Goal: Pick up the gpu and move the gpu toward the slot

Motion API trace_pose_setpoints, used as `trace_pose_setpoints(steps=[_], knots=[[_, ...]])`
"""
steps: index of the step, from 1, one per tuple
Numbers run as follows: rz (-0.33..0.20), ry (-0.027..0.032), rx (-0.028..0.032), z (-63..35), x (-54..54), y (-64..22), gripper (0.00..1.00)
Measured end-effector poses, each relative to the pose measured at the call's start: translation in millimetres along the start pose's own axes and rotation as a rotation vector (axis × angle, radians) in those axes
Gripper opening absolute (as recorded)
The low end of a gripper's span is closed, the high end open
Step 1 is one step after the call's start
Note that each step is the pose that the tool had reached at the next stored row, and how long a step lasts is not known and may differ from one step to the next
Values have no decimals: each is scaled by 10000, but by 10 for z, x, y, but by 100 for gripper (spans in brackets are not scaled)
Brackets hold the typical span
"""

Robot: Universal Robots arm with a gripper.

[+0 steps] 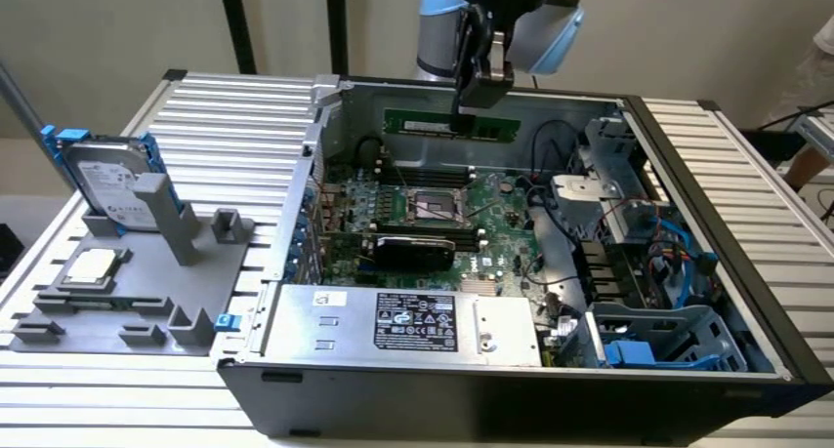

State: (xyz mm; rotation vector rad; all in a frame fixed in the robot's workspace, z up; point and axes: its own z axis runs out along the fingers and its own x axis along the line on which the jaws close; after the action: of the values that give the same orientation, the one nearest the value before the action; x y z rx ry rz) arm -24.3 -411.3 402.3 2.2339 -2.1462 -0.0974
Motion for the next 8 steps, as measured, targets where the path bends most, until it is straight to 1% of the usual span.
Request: trace_pose_setpoints(steps=[5, 8], knots=[[36, -13, 78, 56, -37, -6, 14], [61, -16, 111, 94, -52, -9, 14]])
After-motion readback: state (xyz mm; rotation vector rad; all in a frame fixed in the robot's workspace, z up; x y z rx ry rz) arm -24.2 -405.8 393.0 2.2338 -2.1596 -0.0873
